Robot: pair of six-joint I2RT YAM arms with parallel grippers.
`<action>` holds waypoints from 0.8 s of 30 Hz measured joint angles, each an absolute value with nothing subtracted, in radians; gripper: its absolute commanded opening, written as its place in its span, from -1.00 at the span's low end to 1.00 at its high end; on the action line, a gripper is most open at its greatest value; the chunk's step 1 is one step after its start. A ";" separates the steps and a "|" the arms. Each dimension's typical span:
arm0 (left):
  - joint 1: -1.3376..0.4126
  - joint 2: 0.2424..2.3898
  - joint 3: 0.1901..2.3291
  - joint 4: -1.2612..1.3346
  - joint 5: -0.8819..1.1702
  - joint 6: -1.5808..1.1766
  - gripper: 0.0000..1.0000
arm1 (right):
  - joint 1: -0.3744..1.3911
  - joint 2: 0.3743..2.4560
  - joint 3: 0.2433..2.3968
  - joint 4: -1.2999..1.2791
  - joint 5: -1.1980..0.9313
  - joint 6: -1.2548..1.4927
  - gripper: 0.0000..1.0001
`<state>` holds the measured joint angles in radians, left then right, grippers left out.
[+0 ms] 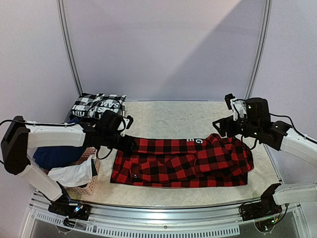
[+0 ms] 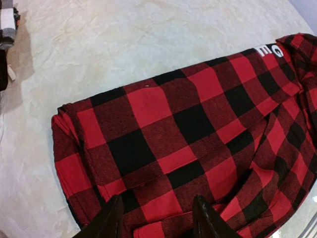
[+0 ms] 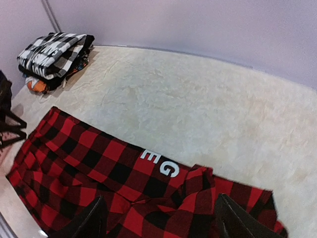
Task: Fold and stack the mixed laundry pile
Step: Fold the 1/3-folded shirt at the center of the board.
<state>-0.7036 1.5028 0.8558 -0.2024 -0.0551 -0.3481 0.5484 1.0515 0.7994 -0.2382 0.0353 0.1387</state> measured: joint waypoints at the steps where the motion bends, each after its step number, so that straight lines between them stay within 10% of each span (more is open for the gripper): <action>1: -0.716 1.503 0.856 -0.202 -0.058 -0.348 -0.02 | 0.548 1.070 0.807 -0.247 0.047 0.201 0.53; 15: -0.839 1.503 0.849 -0.195 -0.102 -0.353 -0.02 | 0.333 1.459 0.892 -0.284 -0.091 0.540 0.39; 24: -0.876 1.496 0.804 -0.181 -0.114 -0.368 -0.03 | 0.293 1.687 0.995 -0.240 -0.221 0.553 -0.55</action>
